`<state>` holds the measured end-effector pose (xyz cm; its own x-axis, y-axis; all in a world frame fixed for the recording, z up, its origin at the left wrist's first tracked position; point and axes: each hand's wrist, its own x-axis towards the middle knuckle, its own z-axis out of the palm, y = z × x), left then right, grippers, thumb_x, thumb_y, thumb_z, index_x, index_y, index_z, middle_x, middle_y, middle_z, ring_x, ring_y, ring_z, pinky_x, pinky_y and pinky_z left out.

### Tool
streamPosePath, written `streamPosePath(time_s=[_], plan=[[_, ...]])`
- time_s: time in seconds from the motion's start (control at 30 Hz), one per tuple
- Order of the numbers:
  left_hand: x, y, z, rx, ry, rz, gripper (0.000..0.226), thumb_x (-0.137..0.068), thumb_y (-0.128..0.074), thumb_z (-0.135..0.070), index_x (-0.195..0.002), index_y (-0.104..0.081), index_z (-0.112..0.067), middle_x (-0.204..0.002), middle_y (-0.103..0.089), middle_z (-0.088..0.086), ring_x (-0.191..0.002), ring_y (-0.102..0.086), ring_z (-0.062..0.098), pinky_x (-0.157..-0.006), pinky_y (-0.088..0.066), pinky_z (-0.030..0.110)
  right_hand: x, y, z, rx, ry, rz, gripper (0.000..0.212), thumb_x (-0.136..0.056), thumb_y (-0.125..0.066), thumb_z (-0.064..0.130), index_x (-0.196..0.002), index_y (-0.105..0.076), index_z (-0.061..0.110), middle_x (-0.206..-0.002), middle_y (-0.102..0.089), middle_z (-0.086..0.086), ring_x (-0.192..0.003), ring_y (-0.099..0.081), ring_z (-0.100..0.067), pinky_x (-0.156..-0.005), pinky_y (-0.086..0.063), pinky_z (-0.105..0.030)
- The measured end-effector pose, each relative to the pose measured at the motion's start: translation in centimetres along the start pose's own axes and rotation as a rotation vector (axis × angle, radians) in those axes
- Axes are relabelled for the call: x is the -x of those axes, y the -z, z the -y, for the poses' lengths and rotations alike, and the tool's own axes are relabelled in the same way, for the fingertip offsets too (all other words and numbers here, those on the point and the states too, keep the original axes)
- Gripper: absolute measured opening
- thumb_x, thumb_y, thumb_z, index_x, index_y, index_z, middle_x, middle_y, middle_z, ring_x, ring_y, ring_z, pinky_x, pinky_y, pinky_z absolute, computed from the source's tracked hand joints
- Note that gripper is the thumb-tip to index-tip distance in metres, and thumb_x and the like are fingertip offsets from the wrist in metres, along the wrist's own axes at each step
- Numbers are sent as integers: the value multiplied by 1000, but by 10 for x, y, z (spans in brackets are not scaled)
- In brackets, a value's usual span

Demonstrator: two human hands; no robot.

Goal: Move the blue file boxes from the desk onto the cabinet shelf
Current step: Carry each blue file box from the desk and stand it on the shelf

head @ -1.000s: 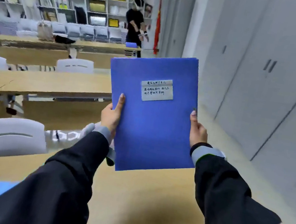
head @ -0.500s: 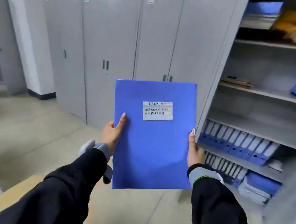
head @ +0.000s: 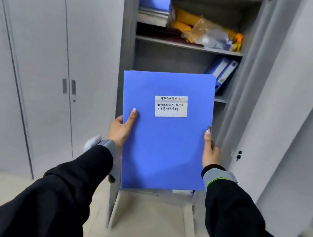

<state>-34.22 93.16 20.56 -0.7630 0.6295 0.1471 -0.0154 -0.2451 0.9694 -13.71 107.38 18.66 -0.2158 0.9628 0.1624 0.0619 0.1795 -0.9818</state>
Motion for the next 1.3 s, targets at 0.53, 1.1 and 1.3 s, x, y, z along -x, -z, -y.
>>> streamPosePath(time_s=[0.53,1.1,1.3], plan=[[-261,-173,18,-6,-120,180,42,-69,-70,-60,-89,-68,-23,-82,-75,-13,-74,-72,8,-62,-55,22,-269,-10,3,-33,27,-85,55,-82,-32,69,-103,-57,25,-125,-56,-6,-110,-52,-27,-88,-36,-31],[-547,-269,41,49,-266,202,26,-81,-63,-54,-94,-63,-32,-99,-73,-9,-88,-71,12,-71,-58,29,-579,-123,14,-316,274,-205,40,-86,-38,61,-88,-56,25,-110,-59,12,-104,-54,-18,-81,-31,-22],[-641,-316,45,54,-362,119,20,-84,-59,-52,-97,-58,-37,-103,-68,-15,-96,-67,9,-80,-54,26,-701,-164,8,-451,354,-278,31,-91,-40,49,-95,-58,24,-102,-63,3,-111,-51,-23,-83,-32,-18]])
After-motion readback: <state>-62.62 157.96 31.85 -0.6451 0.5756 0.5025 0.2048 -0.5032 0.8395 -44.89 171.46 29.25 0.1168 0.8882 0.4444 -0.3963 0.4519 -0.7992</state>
